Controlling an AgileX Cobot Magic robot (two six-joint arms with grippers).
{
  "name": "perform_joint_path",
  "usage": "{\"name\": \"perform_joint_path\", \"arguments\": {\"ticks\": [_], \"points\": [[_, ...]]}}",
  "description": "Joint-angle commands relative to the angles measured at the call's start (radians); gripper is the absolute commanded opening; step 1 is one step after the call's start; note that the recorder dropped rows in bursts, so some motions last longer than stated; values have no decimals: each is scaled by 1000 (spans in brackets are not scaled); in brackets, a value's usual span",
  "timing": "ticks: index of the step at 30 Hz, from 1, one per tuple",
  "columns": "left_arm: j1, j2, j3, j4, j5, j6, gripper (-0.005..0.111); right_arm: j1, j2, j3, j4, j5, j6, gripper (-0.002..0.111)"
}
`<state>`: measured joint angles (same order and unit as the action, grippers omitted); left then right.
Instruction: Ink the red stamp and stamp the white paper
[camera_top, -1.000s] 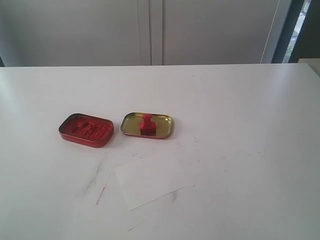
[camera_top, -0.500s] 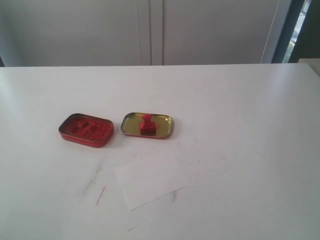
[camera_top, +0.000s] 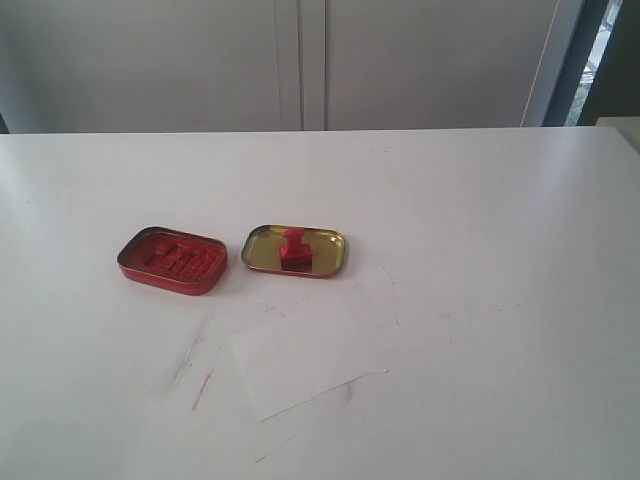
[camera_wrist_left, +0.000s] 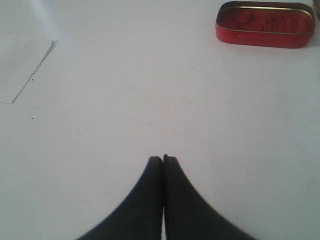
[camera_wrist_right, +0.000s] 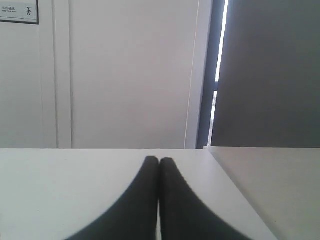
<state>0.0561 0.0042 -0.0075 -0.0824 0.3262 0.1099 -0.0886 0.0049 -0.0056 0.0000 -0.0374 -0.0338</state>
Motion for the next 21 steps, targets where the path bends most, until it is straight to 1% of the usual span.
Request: {"name": "perform_joint_path", "arguments": {"ticks": [1,5,14,16,21], "points": [[2,-4,7,-3,11,0,0,1,-5,6,0,-46,-11,0],[2,-4,7,-3,11,0,0,1,-5,6,0,-80,-11,0],[2,-4,7,-3,11,0,0,1,-5,6,6,-85,-11,0],[2,-4,7,-3,11,0,0,1,-5,2,6,-70,-11,0],[2,-4,7,-3,11,0,0,1,-5,-74,6,-14,-11,0]]}}
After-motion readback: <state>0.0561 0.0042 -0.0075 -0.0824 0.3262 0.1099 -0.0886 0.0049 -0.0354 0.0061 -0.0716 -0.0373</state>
